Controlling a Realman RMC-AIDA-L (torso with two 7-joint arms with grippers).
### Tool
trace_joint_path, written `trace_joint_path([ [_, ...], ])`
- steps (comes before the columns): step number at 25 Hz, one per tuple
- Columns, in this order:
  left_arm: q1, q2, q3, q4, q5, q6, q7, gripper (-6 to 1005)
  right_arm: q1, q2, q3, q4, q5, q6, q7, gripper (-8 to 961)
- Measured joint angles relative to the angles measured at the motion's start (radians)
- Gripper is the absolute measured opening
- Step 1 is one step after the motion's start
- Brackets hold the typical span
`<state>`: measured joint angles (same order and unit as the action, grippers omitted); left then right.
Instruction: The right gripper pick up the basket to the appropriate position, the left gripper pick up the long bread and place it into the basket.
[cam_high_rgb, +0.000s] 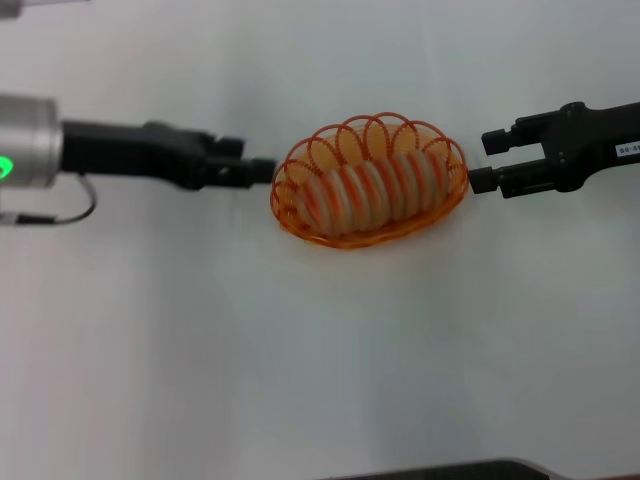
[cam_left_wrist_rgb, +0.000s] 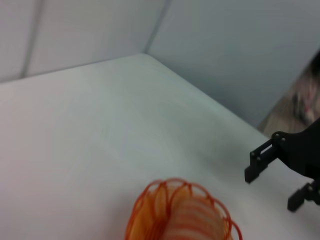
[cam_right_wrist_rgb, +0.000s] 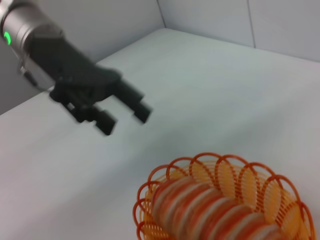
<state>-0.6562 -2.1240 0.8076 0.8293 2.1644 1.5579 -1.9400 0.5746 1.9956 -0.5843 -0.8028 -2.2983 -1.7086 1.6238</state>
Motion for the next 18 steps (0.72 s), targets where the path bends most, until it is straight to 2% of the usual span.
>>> trace_joint_path([
  [4,0.083,0.037,-0.053,-0.040,0.012,0.028,0.038,707,0.019,-0.004,-0.009,0.028,-0.011,0.020,0.000,713],
  [7,0.127,0.050,-0.087,-0.042,0.013,0.037,0.049,708,0.035,-0.006,-0.014,0.045,-0.024,0.034,0.001,713],
  [12,0.160,0.057,-0.151,-0.040,0.033,0.054,0.059,708,0.053,-0.004,-0.027,0.049,-0.026,0.040,0.001,713],
  [18,0.153,0.061,-0.161,-0.041,0.064,0.057,0.060,708,0.056,-0.003,-0.047,0.049,-0.026,0.051,0.009,714],
])
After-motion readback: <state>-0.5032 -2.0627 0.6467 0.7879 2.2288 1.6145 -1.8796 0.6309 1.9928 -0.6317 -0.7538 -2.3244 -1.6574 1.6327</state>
